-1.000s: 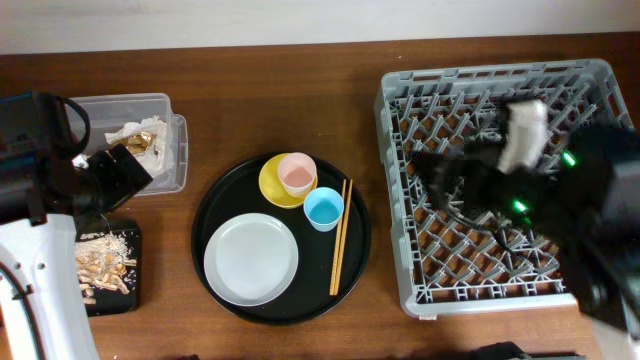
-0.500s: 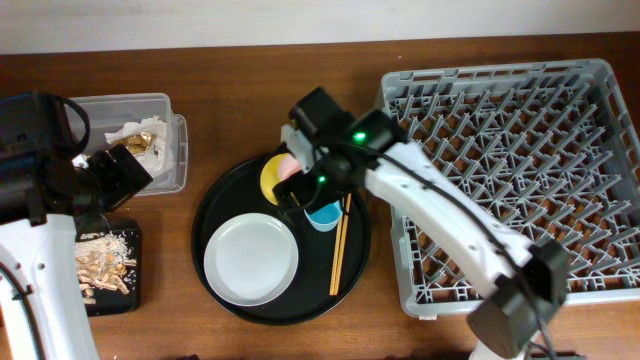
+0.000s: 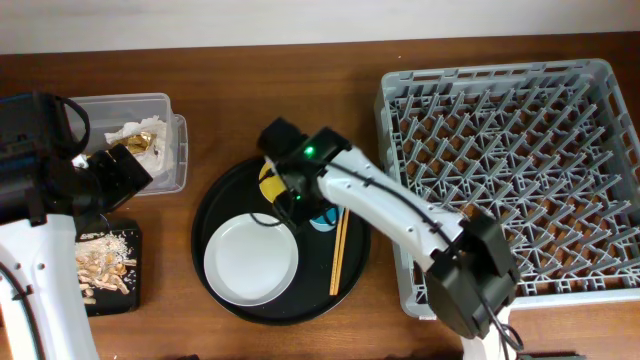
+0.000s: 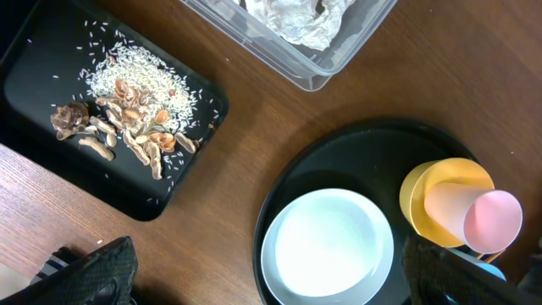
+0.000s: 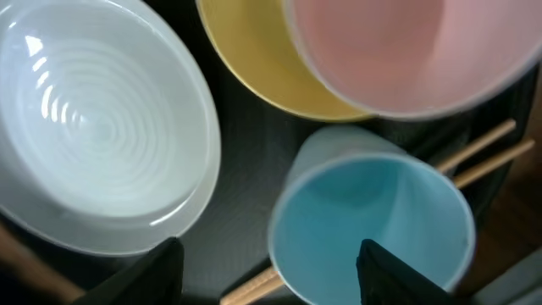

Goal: Sort waste into correct bins and load items into the dishwasher rack
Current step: 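Grasp the blue cup with the right gripper and lift it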

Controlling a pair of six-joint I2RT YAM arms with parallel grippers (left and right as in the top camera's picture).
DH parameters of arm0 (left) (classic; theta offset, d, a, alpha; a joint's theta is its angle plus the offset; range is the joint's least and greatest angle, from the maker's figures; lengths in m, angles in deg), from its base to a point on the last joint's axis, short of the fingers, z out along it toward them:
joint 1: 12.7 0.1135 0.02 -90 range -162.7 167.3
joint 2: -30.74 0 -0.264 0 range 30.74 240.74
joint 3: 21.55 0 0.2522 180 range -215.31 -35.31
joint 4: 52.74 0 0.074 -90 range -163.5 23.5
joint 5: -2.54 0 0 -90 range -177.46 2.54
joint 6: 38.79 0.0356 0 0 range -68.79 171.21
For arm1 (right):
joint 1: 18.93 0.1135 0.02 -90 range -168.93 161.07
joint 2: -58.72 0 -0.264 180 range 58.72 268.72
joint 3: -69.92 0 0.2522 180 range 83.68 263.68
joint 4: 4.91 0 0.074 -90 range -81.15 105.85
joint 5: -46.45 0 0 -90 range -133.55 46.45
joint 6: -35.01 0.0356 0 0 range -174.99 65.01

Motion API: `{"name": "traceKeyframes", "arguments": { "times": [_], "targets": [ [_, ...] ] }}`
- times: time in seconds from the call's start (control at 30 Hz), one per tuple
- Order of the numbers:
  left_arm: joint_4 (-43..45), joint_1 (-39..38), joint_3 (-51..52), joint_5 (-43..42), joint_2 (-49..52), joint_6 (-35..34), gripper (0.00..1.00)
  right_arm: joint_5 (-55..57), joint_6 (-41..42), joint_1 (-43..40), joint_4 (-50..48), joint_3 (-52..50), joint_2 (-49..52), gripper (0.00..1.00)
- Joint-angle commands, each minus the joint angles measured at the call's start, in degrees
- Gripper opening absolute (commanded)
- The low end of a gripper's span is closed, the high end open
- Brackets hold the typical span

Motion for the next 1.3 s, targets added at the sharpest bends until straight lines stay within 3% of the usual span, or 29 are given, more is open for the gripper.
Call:
{"name": "traceKeyframes", "arguments": {
  "times": [0.0,0.1,0.53,0.67,0.8,1.1,1.27],
  "targets": [
    [0.11,0.28,-0.57,-0.20,-0.13,-0.28,0.99,9.81,3.37,3.98,-2.49,-1.84,1.33,0.67],
    [0.11,0.28,-0.57,-0.20,-0.13,-0.31,0.99,14.43,6.01,5.29,-3.96,-2.32,1.33,0.66],
    [0.11,0.28,-0.57,-0.20,-0.13,-0.28,0.99,14.58,7.34,5.27,-7.54,-7.91,1.33,0.60],
    [0.11,0.28,-0.57,-0.20,-0.13,-0.28,1.00,13.62,7.61,5.27,-7.43,-7.89,1.33,0.43],
    [0.11,0.31,-0.57,-0.20,-0.13,-0.28,0.99,13.55,7.63,5.27,-7.34,-7.87,1.31,0.41],
    [0.11,0.28,-0.57,-0.20,-0.13,-0.28,0.99,13.64,7.61,5.27,-4.33,-6.36,1.20,0.05],
    [0.11,0.28,-0.57,-0.20,-0.13,-0.28,0.99,13.62,7.65,5.27,-1.88,-3.89,0.50,0.04]
  ]
}}
